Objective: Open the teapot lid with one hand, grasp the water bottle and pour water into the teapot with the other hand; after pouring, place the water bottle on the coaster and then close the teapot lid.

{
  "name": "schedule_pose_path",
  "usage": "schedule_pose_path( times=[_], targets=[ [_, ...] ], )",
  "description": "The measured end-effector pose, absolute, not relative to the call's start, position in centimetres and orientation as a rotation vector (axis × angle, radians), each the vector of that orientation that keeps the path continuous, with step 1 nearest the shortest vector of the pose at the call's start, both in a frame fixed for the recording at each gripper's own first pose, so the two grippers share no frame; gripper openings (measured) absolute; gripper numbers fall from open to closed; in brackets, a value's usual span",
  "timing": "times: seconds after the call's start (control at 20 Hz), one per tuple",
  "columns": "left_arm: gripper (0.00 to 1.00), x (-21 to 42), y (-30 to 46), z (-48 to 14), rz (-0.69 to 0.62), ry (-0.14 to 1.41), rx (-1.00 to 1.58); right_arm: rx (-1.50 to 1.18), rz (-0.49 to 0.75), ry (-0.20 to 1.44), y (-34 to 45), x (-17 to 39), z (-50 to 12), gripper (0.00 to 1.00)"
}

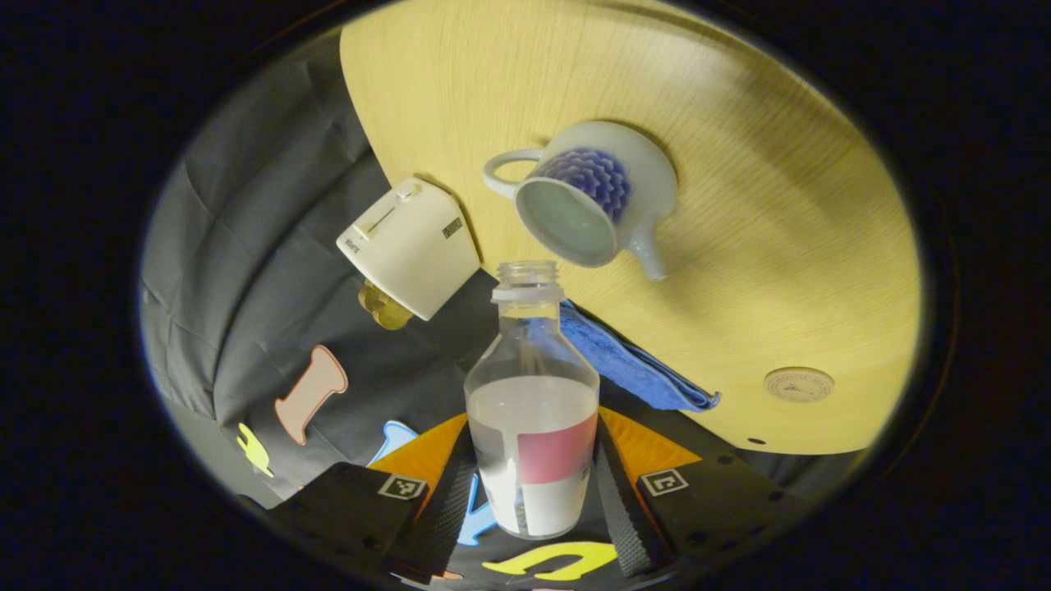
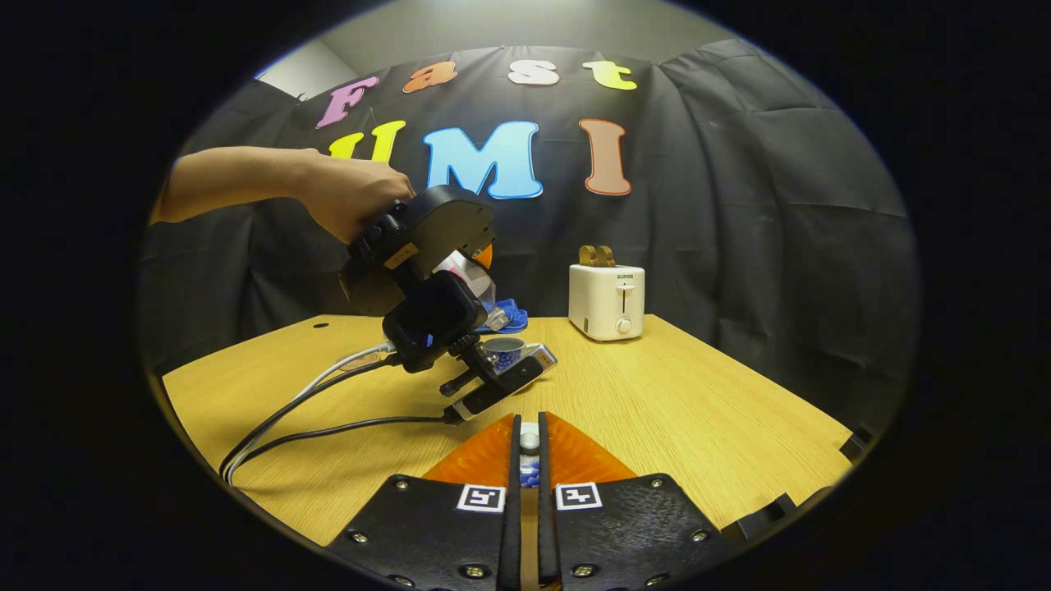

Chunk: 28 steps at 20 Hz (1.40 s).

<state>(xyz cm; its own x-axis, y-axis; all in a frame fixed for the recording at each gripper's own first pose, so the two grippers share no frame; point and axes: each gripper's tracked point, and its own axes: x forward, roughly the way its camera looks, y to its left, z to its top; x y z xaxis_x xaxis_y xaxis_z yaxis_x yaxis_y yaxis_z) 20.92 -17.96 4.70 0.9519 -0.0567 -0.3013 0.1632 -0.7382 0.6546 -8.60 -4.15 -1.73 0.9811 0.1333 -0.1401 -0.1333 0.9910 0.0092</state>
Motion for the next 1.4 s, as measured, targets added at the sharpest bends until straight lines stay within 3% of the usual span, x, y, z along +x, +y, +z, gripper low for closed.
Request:
schedule_pose_path(
  times=[0.3, 0.55, 1.15, 1.4],
  targets=[
    [0.87, 21.1, -17.6, 3.7, -0.448, 0.054, 2.177, -0.017, 0.126, 0.123, -3.9, -8.4, -0.8, 0.08],
    [0.87, 20.8, -15.7, 2.7, -0.471, 0.071, 1.837, -0.038, 0.127, 0.101, -3.3, -8.4, 0.3, 0.08],
    [0.87, 17.7, -1.7, 6.9, -0.264, 0.008, 0.743, -0.059, 0.21, 0.062, 2.3, -5.1, 2.9, 0.08],
    [0.87, 16.1, 2.9, 5.7, -0.21, -0.014, 0.32, -0.06, 0.217, 0.048, 4.7, -3.1, 2.8, 0.08]
  ],
)
